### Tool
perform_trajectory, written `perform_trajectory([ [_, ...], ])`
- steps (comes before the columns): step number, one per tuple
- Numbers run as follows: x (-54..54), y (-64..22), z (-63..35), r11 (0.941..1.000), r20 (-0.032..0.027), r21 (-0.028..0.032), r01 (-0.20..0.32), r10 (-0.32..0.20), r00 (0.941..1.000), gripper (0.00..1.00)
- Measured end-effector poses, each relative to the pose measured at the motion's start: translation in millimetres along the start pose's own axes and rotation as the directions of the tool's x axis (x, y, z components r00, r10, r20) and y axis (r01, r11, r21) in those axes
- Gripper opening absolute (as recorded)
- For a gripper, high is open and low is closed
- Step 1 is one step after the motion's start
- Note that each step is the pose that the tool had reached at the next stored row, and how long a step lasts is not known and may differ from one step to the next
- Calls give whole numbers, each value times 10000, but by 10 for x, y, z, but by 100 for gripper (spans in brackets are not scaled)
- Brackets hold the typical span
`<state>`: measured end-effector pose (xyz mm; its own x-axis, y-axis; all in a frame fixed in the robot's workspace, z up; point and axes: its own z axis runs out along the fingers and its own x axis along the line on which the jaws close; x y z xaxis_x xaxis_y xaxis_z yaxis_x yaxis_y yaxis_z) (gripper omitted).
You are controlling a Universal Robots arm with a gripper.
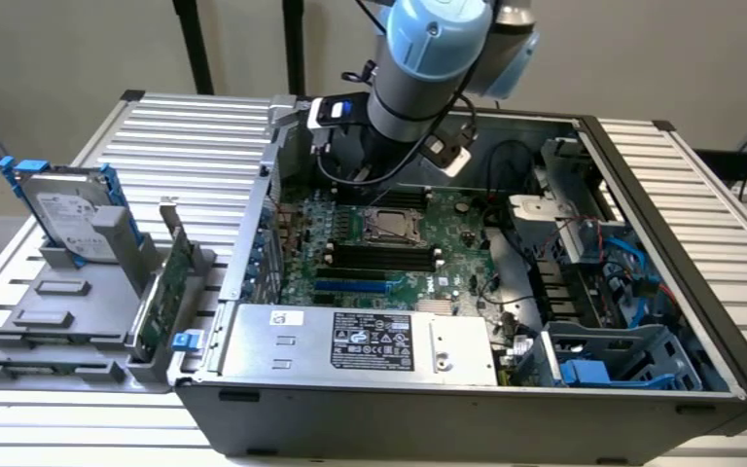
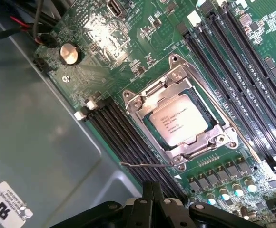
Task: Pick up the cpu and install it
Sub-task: 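Install the first cpu locking lever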
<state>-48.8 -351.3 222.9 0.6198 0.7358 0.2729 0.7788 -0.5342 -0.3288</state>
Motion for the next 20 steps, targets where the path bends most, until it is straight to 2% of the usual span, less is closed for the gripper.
perform_trajectory([
  [3,-15,1,44,10000,54,-62,3,-3,10000,11],
  [6,-20,-5,80,9999,159,-172,2,1,9999,11],
  [11,7,-25,159,9994,302,-357,11,-1,9995,11],
  [16,19,-35,219,9984,511,-563,7,22,9987,11],
  [18,17,-32,227,9981,573,-612,3,32,9984,11],
  [20,16,-31,229,9981,587,-620,3,34,9983,11],
])
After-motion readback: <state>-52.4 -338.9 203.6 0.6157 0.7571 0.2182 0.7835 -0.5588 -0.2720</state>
